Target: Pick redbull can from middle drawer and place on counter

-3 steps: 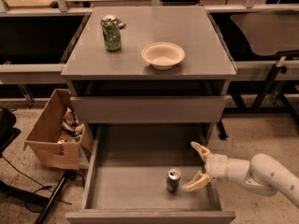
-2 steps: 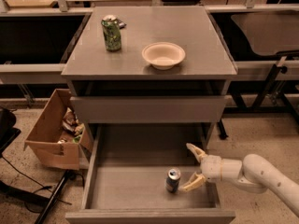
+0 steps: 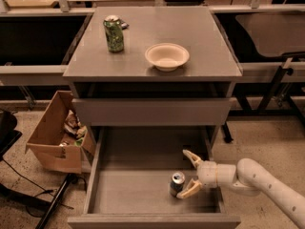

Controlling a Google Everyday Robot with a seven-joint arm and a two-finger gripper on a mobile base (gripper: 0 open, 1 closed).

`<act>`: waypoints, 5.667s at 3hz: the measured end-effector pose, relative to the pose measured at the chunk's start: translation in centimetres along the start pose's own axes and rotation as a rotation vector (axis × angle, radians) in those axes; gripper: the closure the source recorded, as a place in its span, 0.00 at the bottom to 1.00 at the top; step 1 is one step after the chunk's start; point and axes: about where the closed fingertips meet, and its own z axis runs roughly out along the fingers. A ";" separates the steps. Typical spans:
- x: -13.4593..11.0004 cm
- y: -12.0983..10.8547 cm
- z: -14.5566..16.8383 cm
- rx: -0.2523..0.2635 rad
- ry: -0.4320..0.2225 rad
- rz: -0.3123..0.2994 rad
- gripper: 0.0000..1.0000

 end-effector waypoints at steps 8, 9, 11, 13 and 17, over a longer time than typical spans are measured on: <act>-37.7 -8.8 -8.5 -0.104 0.046 -0.053 1.00; -46.7 -10.2 -11.5 -0.042 0.068 -0.088 1.00; -55.8 -17.3 -12.7 0.243 0.067 -0.065 1.00; -53.4 -29.6 -9.8 0.584 0.073 0.041 1.00; -51.1 -39.8 -4.7 0.774 -0.035 0.201 1.00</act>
Offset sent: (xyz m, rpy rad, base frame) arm -0.0079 0.0118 -0.0098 -0.0015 0.0013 0.0286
